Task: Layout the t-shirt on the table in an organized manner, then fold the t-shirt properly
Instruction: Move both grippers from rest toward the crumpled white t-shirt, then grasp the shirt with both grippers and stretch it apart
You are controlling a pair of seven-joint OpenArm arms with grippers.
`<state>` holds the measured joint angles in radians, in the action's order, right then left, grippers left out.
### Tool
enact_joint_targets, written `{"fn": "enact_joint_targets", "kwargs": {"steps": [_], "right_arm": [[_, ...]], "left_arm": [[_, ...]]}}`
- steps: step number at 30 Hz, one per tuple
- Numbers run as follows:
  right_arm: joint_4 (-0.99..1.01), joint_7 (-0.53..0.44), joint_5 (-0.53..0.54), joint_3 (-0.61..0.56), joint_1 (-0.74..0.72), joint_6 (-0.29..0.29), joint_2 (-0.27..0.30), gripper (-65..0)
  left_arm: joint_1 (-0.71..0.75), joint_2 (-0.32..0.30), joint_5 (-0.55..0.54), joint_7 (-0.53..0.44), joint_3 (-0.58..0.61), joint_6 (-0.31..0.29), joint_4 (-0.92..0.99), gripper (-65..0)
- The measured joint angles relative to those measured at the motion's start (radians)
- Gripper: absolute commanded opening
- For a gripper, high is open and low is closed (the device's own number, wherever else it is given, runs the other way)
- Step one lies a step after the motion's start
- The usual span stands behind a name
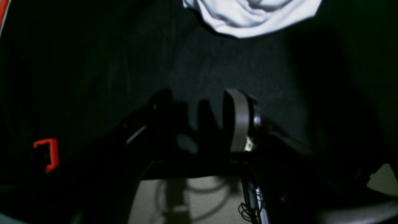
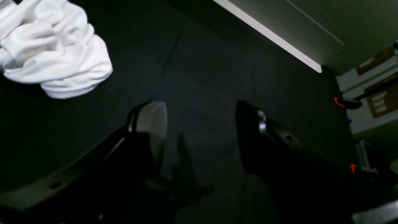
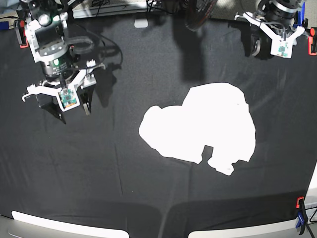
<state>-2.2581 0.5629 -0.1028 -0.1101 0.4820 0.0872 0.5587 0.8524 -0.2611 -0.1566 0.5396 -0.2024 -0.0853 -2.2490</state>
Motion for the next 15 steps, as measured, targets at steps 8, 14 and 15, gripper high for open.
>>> {"fn": "enact_joint_targets", "kwargs": {"steps": [8,14,15], "right_arm": [[0.000,0.002,0.001,0.000,0.000,0.000,-0.124,-30.5],[0.000,0.038,-0.014,0.001,-0.001,0.000,-0.233,-30.5],[0.000,0.042,-0.014,0.001,-0.003,0.000,-0.247,-30.5]], "left_arm": [[-0.035,0.001,0.001,0.005,0.000,0.000,-0.001,-40.5],[-0.109,0.001,0.001,-0.013,0.000,0.000,-0.002,-40.5],[-0.129,0.001,0.002,-0.007,0.000,-0.001,-0.002,-40.5]]}}
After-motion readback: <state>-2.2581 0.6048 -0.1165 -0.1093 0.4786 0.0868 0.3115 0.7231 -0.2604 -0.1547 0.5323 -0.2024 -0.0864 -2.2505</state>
